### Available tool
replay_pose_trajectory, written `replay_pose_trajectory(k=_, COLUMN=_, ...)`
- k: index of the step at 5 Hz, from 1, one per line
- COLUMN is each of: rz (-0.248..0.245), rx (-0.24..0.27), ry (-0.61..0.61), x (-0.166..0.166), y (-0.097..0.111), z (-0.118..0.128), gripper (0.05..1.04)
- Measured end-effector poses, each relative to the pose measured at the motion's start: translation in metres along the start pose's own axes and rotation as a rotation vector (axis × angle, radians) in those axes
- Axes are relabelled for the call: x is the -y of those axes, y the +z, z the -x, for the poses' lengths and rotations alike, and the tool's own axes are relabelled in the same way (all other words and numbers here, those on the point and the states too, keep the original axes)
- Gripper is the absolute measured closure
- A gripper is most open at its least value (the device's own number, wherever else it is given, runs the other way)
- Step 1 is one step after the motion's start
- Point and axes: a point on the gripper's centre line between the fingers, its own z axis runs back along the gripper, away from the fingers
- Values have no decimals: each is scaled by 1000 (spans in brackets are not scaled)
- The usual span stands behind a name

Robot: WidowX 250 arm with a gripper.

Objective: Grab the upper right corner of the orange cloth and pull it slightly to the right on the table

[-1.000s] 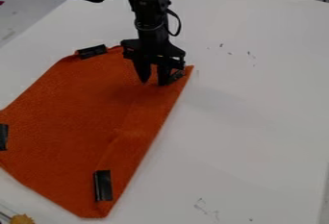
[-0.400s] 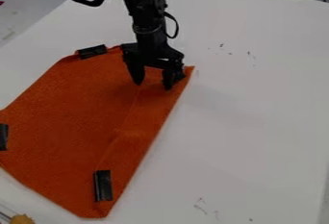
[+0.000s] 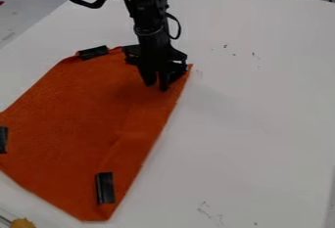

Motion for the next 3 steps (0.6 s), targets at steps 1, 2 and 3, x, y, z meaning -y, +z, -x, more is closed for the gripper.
replay_pose_trajectory(k=1, rz=-19, rx=-16, ry=4, x=-3, y=1, z=1, gripper=963)
replay_pose_trajectory(k=2, rz=-43, rx=-28, ry=-26, x=4, y=7, z=-4, gripper=1026)
replay_pose_trajectory(k=3, rz=-73, rx=6, ry=-53, x=20, y=16, z=-19, gripper=1030)
